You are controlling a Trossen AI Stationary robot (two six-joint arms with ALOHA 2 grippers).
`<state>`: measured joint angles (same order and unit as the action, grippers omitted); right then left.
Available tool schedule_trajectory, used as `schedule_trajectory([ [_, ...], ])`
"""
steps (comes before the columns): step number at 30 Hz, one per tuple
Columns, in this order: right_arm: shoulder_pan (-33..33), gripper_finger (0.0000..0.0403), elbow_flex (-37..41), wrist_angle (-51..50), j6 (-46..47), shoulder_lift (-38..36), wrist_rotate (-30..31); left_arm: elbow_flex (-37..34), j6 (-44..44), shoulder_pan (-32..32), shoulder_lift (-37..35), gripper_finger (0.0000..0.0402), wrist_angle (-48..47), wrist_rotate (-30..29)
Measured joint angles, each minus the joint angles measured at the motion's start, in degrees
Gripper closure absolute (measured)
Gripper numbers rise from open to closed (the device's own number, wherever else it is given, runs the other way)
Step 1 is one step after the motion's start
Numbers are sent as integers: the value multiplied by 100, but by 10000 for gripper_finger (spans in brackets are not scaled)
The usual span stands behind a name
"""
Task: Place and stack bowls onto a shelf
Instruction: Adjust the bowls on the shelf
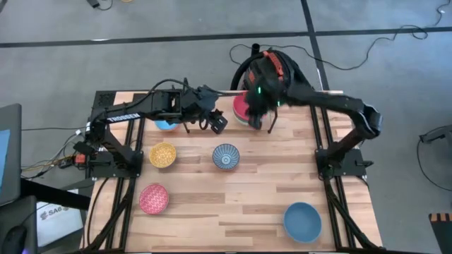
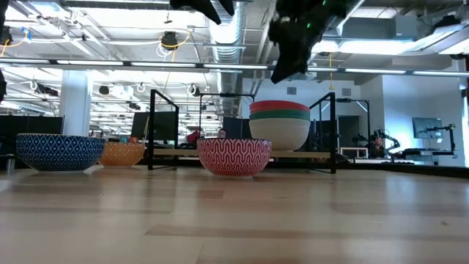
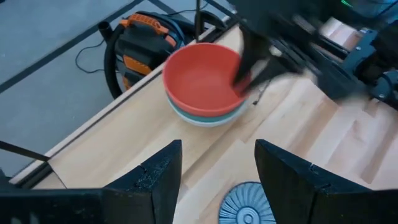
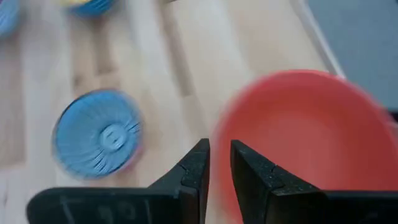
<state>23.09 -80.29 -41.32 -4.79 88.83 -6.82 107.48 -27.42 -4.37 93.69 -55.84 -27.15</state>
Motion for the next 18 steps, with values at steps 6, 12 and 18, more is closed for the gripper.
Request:
schedule_trajectory([
  [6,-1133,340,1525,1148,429,-447,774,0,-109,396,2,215,-256,-326],
  [12,-1650,361,2808,2666,412,-525,2612,0,-223,434,2,215,-447,-462],
  [18,-1700,381,3036,3134,276,-119,2656,0,-74,323,4,215,-378,-358],
])
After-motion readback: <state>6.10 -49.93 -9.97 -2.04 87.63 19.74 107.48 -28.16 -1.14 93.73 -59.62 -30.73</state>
